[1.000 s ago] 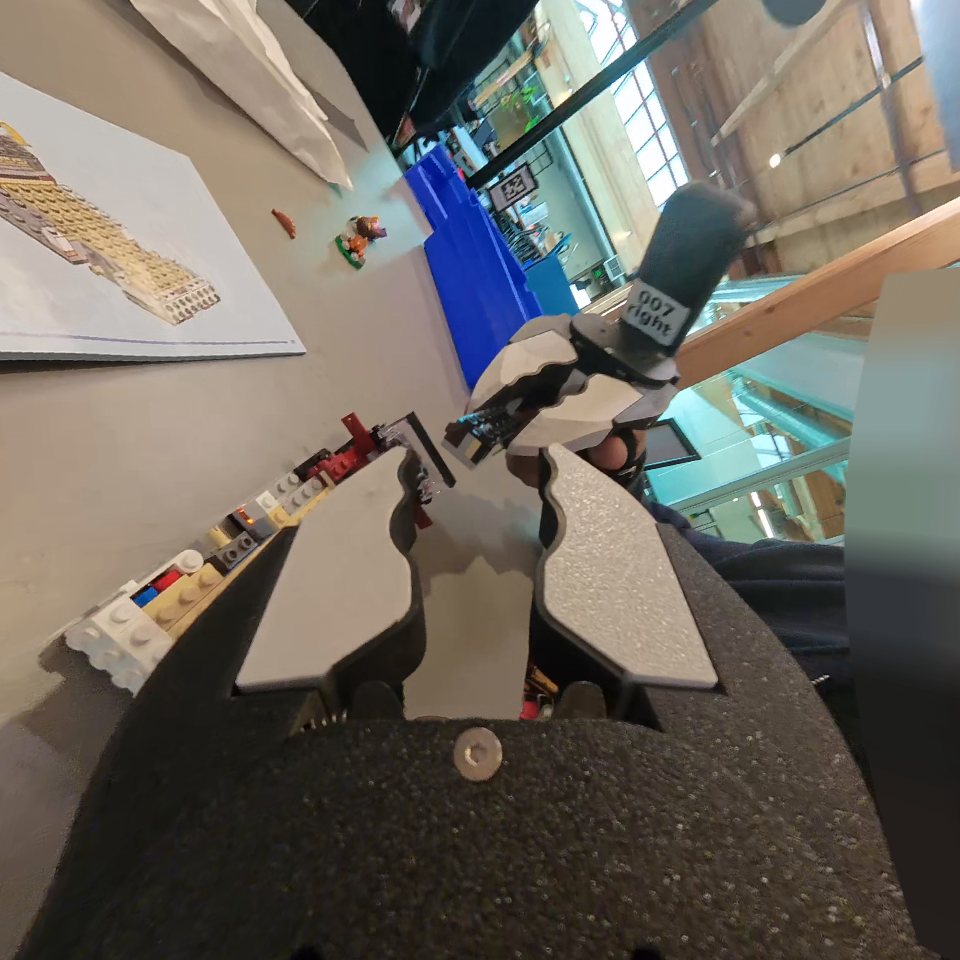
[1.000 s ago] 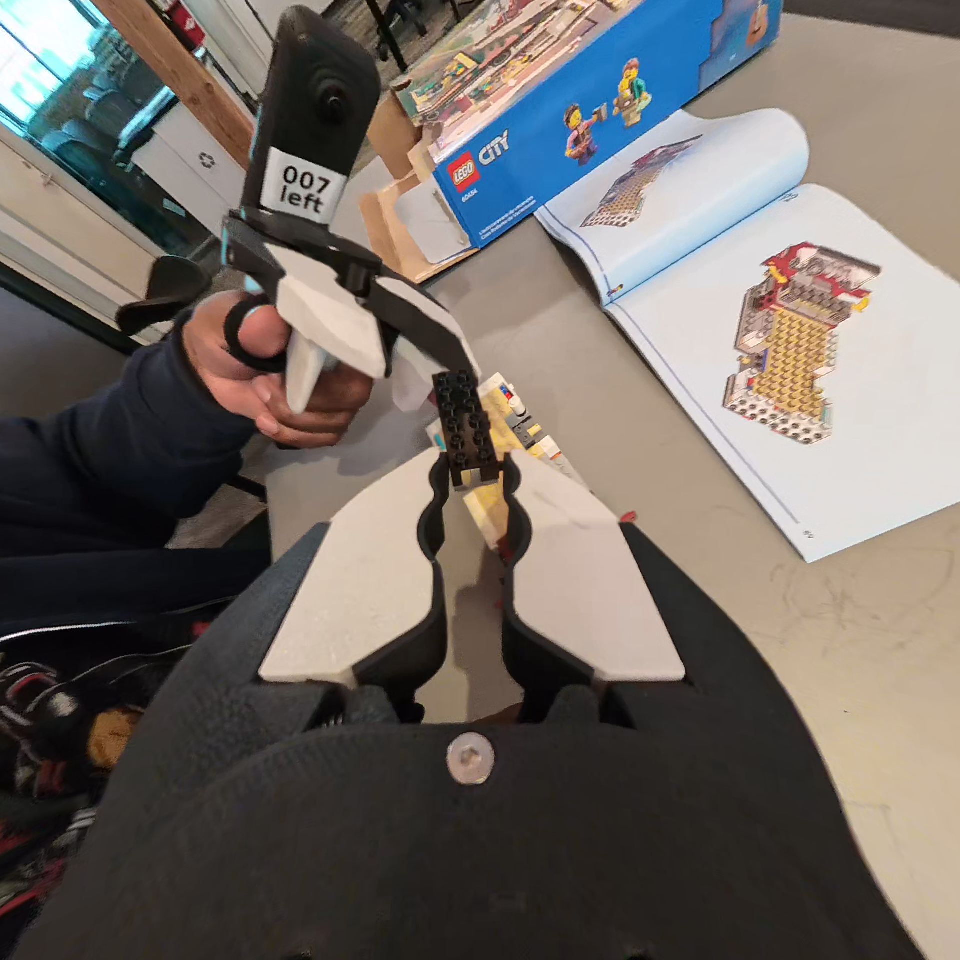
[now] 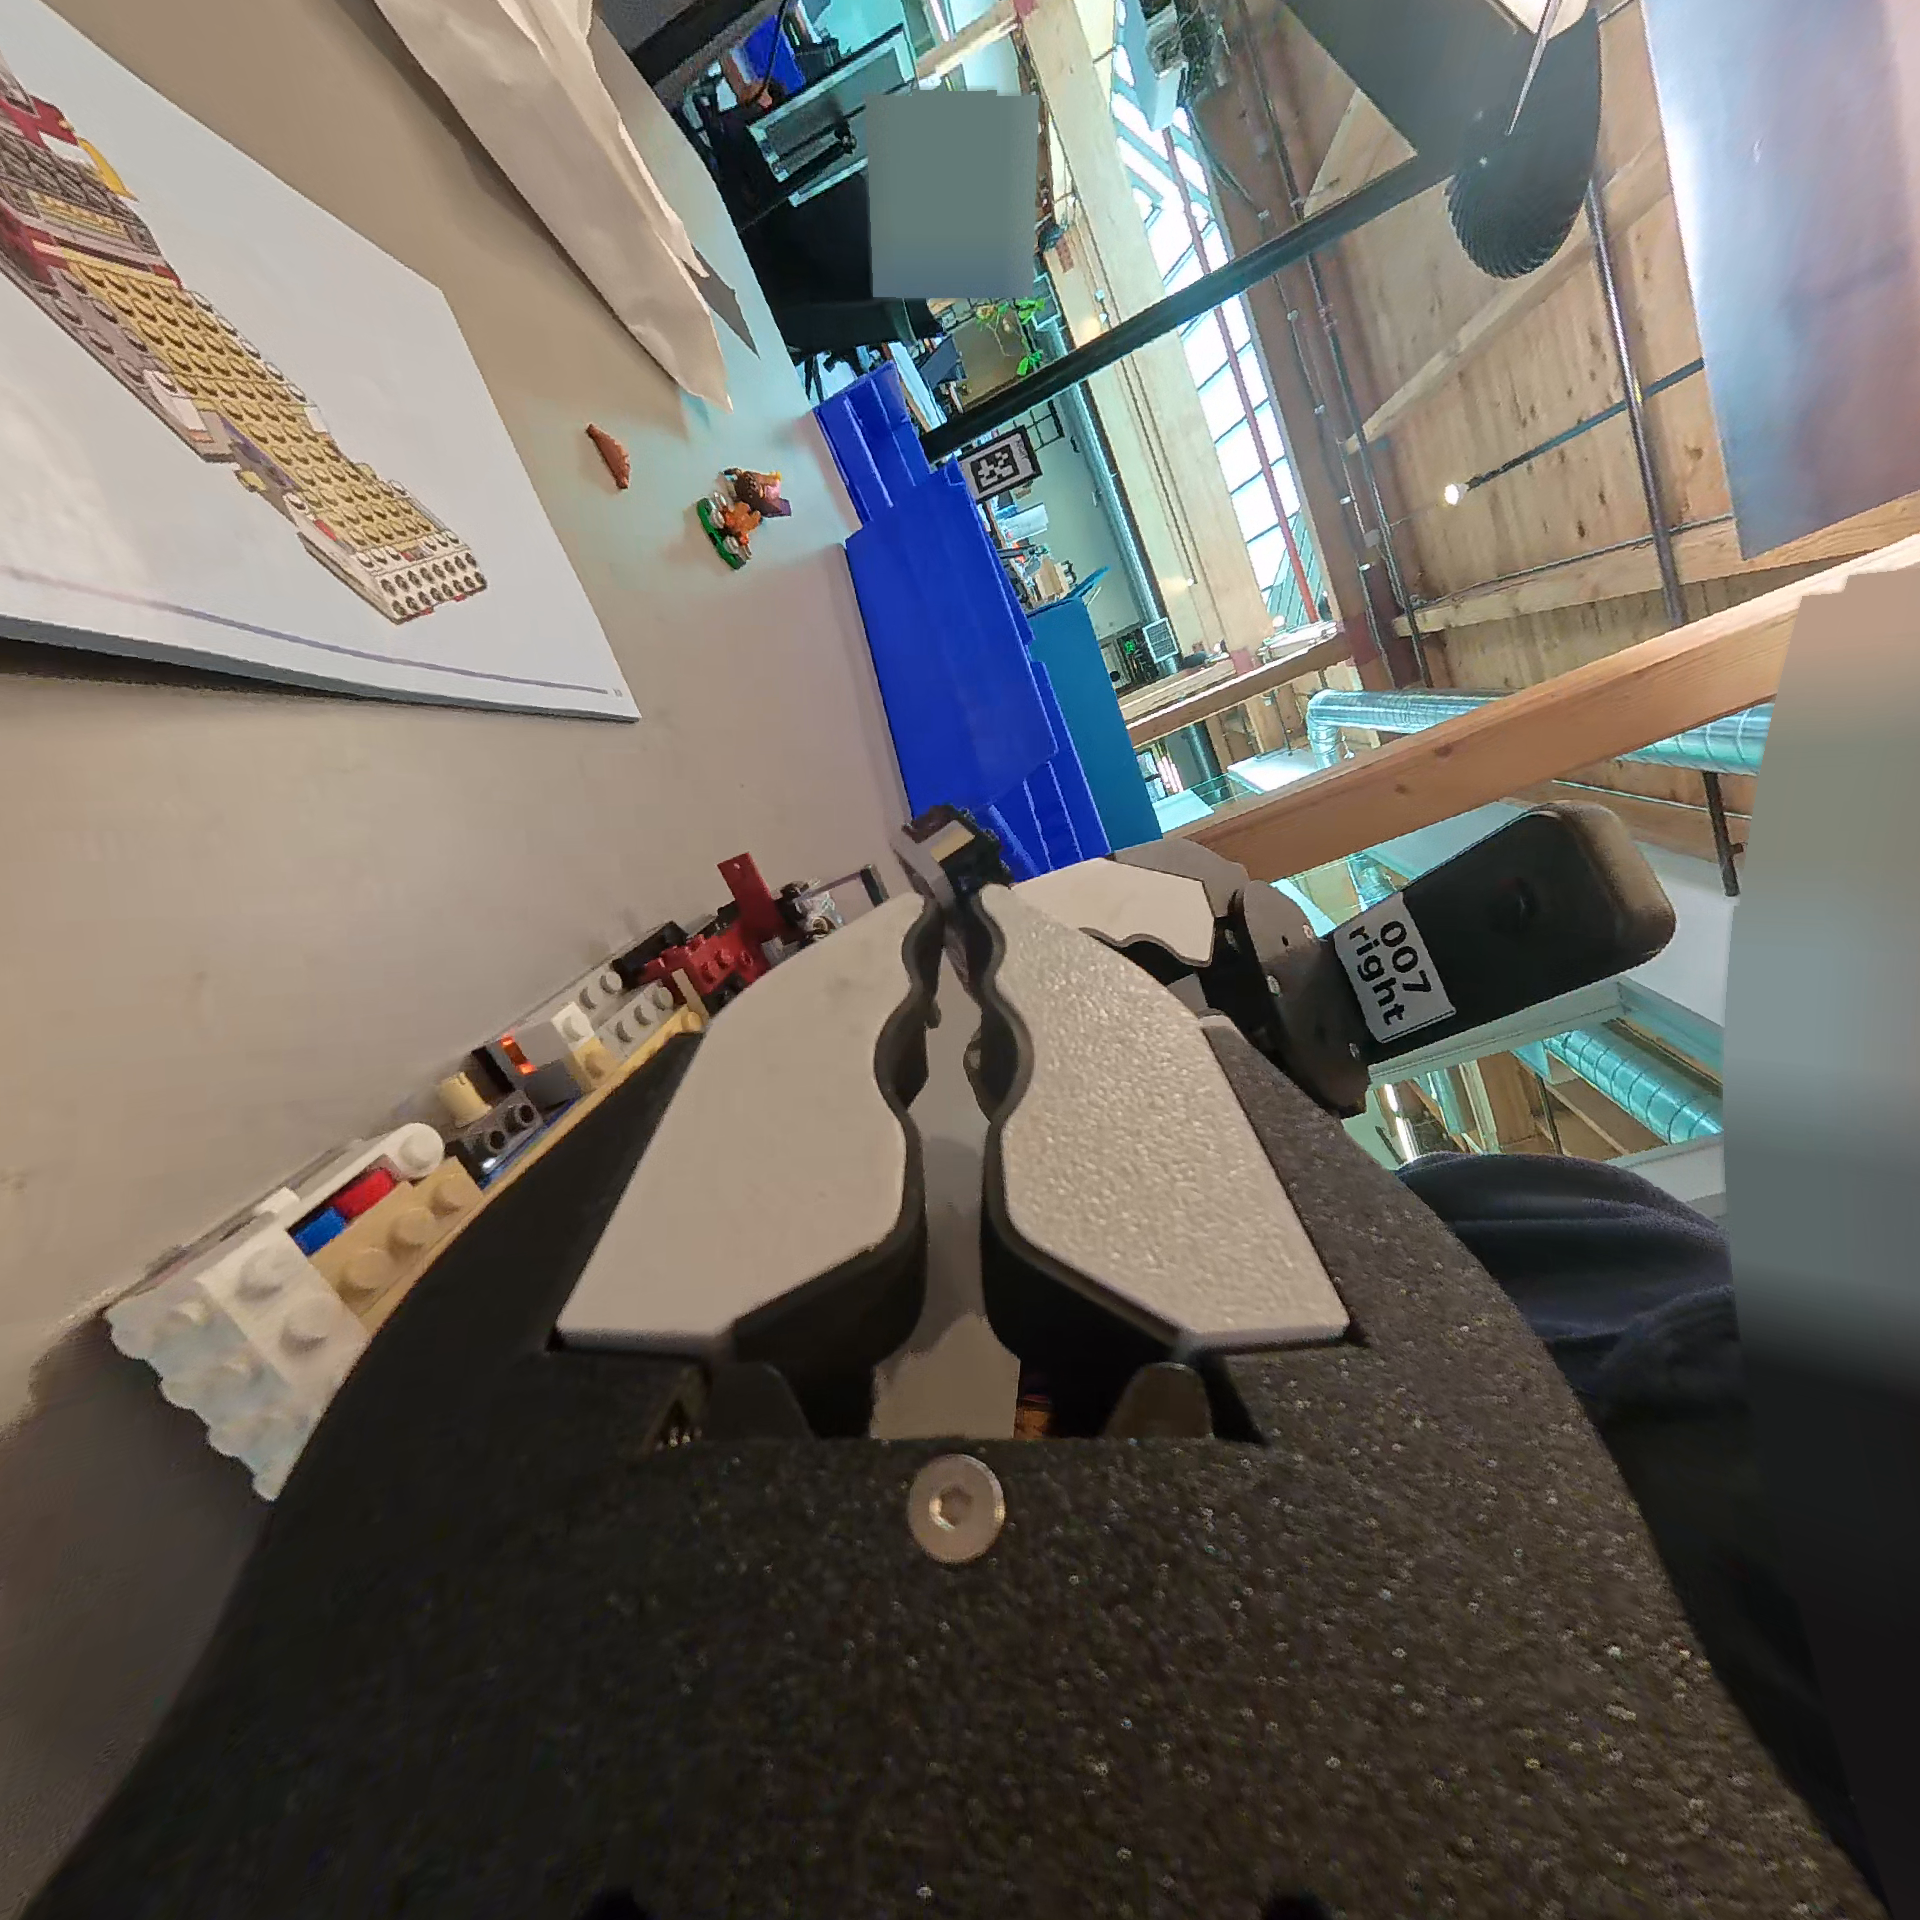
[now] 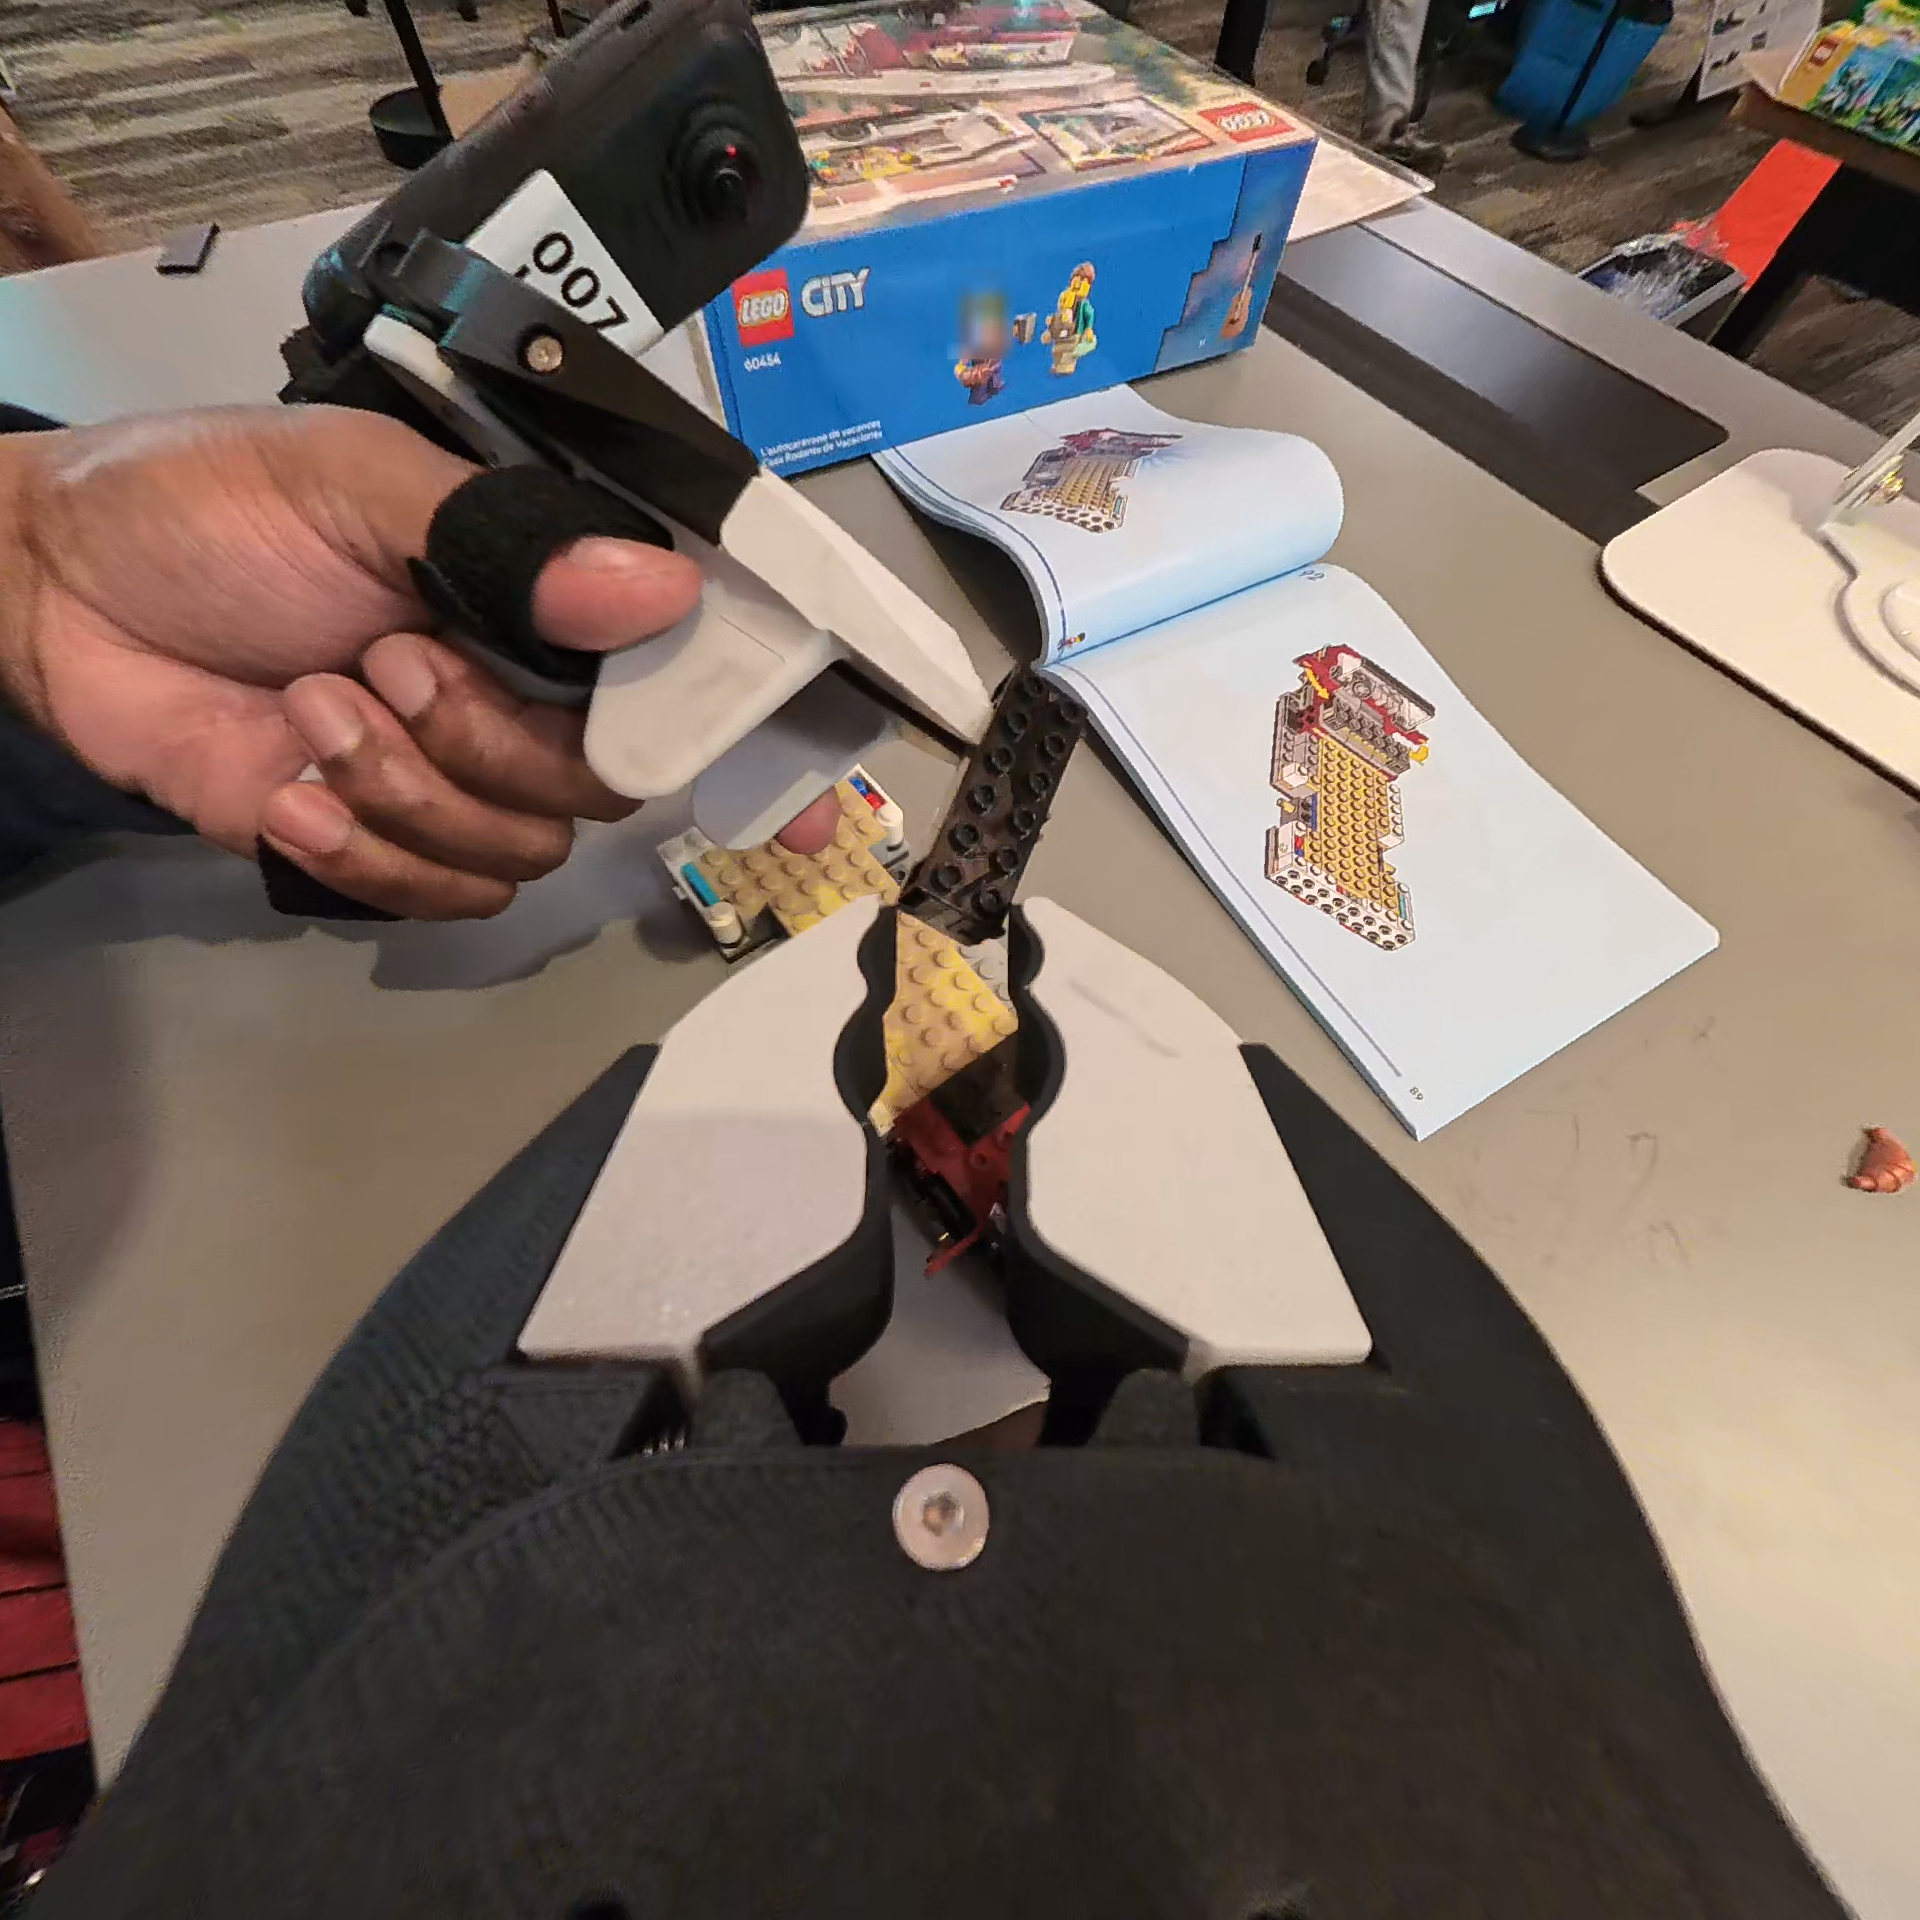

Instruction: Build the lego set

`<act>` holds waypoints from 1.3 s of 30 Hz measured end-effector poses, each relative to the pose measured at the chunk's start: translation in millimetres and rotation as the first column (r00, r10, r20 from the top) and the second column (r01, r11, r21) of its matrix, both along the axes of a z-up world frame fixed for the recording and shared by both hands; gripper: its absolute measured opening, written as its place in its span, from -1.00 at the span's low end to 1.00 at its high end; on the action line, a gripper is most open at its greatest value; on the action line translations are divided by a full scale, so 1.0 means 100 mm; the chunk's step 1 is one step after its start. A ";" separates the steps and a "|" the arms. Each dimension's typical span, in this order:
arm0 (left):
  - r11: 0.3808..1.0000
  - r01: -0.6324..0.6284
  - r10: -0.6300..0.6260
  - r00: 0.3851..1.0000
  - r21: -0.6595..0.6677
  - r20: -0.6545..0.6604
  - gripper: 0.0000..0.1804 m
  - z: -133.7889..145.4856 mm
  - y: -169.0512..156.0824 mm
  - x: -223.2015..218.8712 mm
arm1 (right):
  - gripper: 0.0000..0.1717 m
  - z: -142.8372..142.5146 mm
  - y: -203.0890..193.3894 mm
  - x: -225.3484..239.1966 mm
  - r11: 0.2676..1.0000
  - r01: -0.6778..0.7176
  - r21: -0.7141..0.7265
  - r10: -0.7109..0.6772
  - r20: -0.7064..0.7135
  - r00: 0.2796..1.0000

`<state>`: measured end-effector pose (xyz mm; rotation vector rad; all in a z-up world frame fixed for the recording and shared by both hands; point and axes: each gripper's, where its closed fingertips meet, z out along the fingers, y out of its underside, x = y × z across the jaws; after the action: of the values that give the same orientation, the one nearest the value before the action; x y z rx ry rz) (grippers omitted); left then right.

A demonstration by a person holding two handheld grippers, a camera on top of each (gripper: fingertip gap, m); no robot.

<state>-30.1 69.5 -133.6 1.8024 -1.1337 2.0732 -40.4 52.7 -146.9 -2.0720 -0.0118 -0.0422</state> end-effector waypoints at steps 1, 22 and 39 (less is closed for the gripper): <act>1.000 0.000 0.000 1.000 0.001 -0.002 -0.95 -0.02 0.01 0.01 | -0.77 -0.02 0.01 0.01 1.000 0.003 -0.002 -0.003 -0.003 1.000; 0.880 0.168 -0.163 0.985 0.444 -0.049 -0.76 -0.33 -0.15 -0.05 | -0.89 -0.10 -0.12 0.08 0.998 0.042 -0.039 -0.042 0.012 0.999; 0.743 0.112 -0.080 0.994 0.660 -0.079 -0.67 -0.38 0.43 -0.01 | -0.87 -0.09 -0.39 0.32 0.997 0.065 -0.042 -0.064 0.043 0.997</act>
<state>-30.8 112.2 -171.9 1.9702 -2.1052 1.6544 -8.1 14.1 -155.9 -2.1140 0.0287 -0.1259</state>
